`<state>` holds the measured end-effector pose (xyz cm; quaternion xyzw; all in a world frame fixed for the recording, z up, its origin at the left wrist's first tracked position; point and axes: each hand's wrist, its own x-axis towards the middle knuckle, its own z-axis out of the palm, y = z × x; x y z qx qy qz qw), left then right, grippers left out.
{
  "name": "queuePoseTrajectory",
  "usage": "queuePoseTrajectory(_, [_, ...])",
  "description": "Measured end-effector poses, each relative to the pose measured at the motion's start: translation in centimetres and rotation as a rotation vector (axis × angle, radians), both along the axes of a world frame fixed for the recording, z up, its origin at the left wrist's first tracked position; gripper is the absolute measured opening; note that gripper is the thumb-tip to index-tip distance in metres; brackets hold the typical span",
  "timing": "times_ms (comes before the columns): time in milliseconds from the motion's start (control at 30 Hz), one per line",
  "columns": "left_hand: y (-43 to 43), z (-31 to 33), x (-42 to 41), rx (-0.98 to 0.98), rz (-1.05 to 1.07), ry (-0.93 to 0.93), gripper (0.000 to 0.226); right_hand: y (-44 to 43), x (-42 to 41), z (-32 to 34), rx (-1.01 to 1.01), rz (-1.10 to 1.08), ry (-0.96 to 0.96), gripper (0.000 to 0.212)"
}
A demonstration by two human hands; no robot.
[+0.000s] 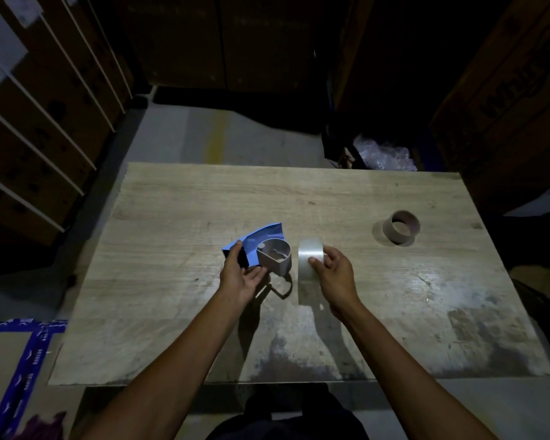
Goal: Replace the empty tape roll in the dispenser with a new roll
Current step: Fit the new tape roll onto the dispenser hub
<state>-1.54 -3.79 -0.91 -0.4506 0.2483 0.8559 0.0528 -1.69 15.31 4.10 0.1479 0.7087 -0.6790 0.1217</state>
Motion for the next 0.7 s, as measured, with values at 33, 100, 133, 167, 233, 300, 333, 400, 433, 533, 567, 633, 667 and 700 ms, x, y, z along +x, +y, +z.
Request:
queuePoseTrajectory(33, [0.0, 0.0, 0.0, 0.006, 0.002, 0.008, 0.055, -0.1, -0.1, 0.2, 0.031, -0.005, 0.016, 0.032])
queuePoseTrajectory(100, [-0.1, 0.1, -0.1, 0.003, 0.001, 0.021, 0.061, -0.3, -0.3, 0.8, 0.055, -0.016, 0.03, 0.029])
queuePoseTrajectory(133, [-0.1, 0.3, -0.2, -0.004, 0.005, 0.027, 0.062, -0.4, -0.4, 1.1, 0.047, -0.016, 0.034, 0.029])
queuePoseTrajectory(167, [-0.2, 0.4, -0.3, -0.018, 0.007, 0.032, 0.062, -0.5, -0.5, 1.5, 0.029, -0.009, 0.044, 0.029])
queuePoseTrajectory(233, [-0.3, 0.9, -0.4, -0.076, -0.014, 0.042, 0.055, -0.7, -0.6, 2.2, 0.025, 0.031, 0.093, 0.03])
queuePoseTrajectory(300, [-0.4, 1.4, -0.5, -0.147, -0.05, 0.049, 0.047, -1.1, -0.7, 2.7, 0.18, 0.113, 0.196, 0.037])
queuePoseTrajectory(333, [-0.5, 1.7, -0.6, -0.182, -0.068, 0.054, 0.044, -1.2, -0.7, 3.0, 0.312, 0.168, 0.268, 0.039])
queuePoseTrajectory(400, [-0.6, 2.2, -0.8, -0.244, -0.098, 0.058, 0.038, -1.6, -0.7, 3.5, 0.556, 0.285, 0.396, 0.043])
queuePoseTrajectory(433, [-0.6, 2.4, -0.8, -0.265, -0.11, 0.06, 0.034, -1.8, -0.7, 3.6, 0.655, 0.349, 0.441, 0.045])
queuePoseTrajectory(533, [-0.6, 2.7, -0.8, -0.313, -0.14, 0.077, 0.024, -2.5, -0.6, 3.8, 0.82, 0.489, 0.516, 0.051])
queuePoseTrajectory(567, [-0.6, 2.7, -0.8, -0.321, -0.147, 0.084, 0.024, -2.7, -0.5, 3.9, 0.852, 0.512, 0.528, 0.051])
queuePoseTrajectory(633, [-0.5, 2.8, -0.6, -0.33, -0.157, 0.094, 0.025, -3.2, -0.5, 4.1, 0.898, 0.546, 0.552, 0.052])
queuePoseTrajectory(667, [-0.6, 2.8, -0.6, -0.333, -0.157, 0.1, 0.025, -3.4, -0.5, 4.1, 0.904, 0.557, 0.562, 0.053])
queuePoseTrajectory(700, [-0.6, 2.9, -0.5, -0.334, -0.155, 0.108, 0.023, -3.6, -0.6, 4.2, 0.904, 0.561, 0.567, 0.053])
